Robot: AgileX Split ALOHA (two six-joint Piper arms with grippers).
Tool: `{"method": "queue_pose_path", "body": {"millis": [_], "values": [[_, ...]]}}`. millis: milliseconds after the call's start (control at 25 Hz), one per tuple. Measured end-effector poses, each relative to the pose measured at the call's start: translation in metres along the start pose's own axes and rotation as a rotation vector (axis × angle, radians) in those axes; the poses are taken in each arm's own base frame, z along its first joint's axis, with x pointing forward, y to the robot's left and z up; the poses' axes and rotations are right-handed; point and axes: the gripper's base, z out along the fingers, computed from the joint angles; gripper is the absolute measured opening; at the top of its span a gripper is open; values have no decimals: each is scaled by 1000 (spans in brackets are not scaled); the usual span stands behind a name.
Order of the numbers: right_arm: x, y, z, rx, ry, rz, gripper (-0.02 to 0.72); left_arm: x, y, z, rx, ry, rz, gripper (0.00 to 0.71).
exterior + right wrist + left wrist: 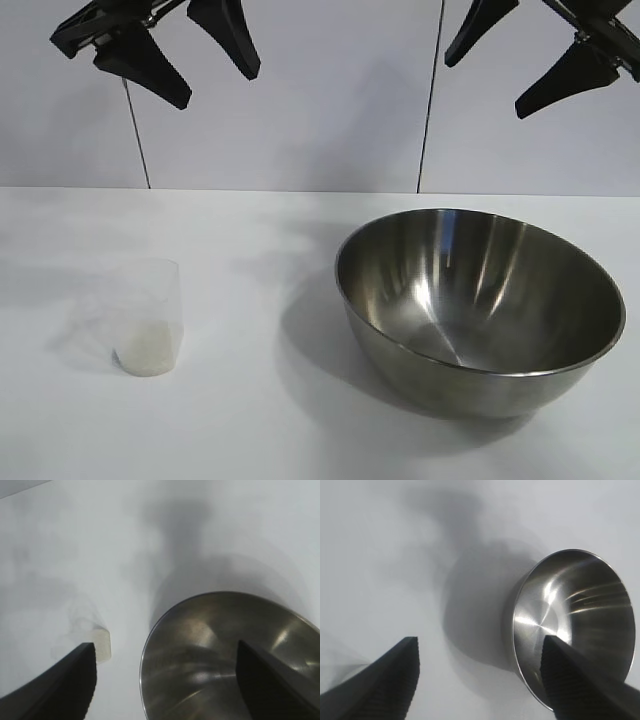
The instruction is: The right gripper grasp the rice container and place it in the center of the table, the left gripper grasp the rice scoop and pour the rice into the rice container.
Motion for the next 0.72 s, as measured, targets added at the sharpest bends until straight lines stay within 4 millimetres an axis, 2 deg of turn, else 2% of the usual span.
{"method": "queue_pose_path", "body": {"millis": [520, 720], "values": [[1, 0, 0, -1, 16, -20, 536, 0, 0, 0, 0, 0, 0, 501], [11, -4, 1, 25, 131, -86, 536, -4, 0, 0, -1, -40, 0, 501]]}}
